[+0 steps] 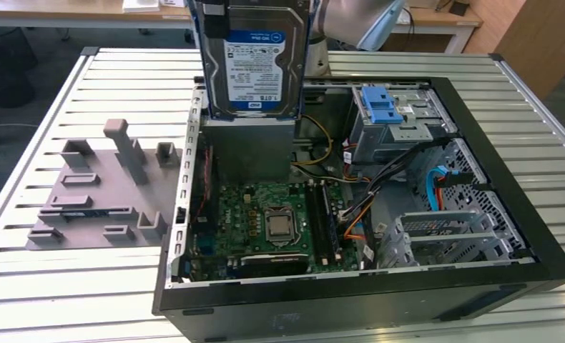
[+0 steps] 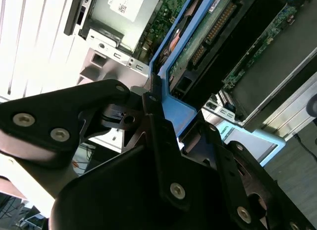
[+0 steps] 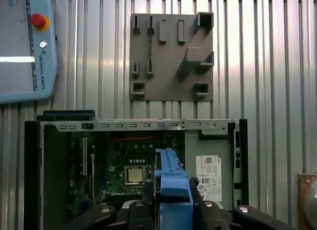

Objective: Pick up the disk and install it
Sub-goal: 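Pick up the disk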

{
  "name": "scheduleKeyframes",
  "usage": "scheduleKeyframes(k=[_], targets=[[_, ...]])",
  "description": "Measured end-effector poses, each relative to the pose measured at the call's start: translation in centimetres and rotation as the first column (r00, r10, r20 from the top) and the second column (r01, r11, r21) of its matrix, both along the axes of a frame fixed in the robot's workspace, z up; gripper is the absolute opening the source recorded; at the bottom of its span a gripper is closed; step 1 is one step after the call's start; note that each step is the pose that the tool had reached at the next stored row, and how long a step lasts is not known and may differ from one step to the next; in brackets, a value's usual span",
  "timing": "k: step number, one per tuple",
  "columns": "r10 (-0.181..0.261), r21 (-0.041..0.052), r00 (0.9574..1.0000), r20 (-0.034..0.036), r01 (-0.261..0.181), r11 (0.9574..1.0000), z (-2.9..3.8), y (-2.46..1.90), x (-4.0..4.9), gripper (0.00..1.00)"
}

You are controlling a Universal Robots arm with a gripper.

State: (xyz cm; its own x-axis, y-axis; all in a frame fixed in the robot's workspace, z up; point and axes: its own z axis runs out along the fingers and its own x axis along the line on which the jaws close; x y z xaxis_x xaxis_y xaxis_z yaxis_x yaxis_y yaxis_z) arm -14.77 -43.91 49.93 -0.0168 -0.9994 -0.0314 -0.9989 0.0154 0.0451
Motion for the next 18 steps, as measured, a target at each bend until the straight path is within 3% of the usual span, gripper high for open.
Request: scheduleKeyframes(k=[10,18], targets=[[0.0,0.0001,1.0,0.0001,0.0,1.0,0.0,-1.08,1.94,0.37],[0.0,0.0038,1.0,-0.0001,0.0,1.0,0.0,-1.55,4.16,0.37]])
